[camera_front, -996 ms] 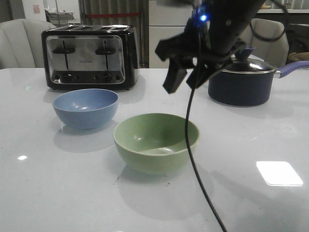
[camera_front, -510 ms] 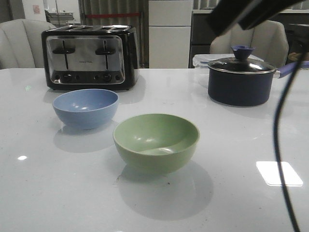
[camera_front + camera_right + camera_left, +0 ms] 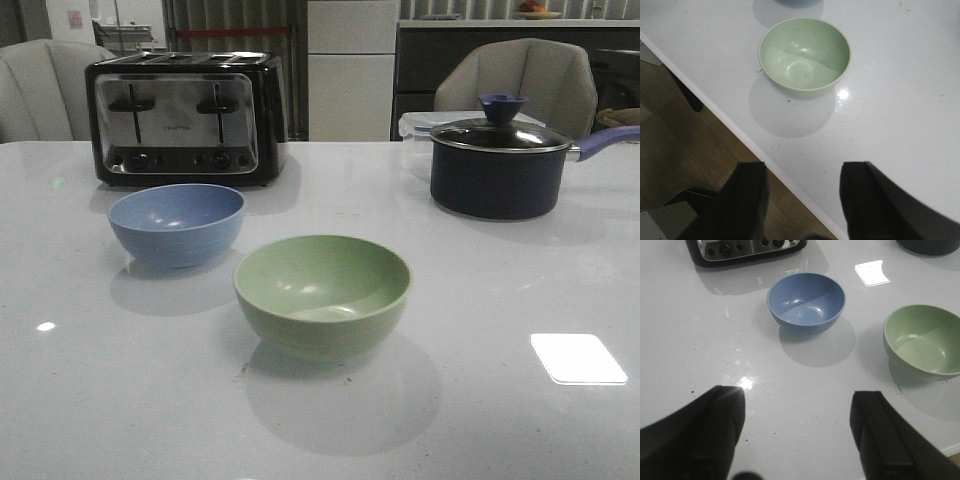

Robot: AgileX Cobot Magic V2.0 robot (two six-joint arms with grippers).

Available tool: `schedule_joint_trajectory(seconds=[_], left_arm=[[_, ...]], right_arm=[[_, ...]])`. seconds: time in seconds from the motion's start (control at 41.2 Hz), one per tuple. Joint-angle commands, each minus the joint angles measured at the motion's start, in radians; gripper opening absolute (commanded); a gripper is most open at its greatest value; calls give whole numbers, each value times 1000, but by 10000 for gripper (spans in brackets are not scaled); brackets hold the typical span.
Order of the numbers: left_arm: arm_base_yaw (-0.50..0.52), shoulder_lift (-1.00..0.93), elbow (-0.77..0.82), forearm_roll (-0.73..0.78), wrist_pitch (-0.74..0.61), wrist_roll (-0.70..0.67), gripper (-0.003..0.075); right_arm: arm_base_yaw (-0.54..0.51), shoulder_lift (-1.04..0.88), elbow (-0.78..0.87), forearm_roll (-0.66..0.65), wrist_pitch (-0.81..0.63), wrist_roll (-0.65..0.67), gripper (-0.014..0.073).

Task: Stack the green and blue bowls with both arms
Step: 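Set the green bowl down, open the right gripper and lift away, then lower the left gripper onto the light blue bowl's rim and grasp it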

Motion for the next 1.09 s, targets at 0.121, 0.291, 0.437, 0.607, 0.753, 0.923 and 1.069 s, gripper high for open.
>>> schedule_joint_trajectory(seconds=[0.121,0.291,0.437,0.607,0.753,0.923,1.069], left_arm=[[-6,116,-129,-2,-1,1,495],[-6,324,-261,1,77,0,495],[9,511,-365,1,87,-8,496],[59,733,-505,-6,80,-28,496],[93,920,-633,-42,80,-29,495],[98,1090,-770,-52,80,-29,495],[98,1223,-883,-55,73,-29,495]], right_arm=[[0,-15,-25,-9,-62,11,447],[0,-15,-25,-9,-62,11,447],[0,-15,-25,-9,-62,11,447],[0,-15,-25,-9,-62,11,447],[0,-15,-25,-9,-62,11,447],[0,-15,-25,-9,-62,11,447],[0,-15,-25,-9,-62,11,447]])
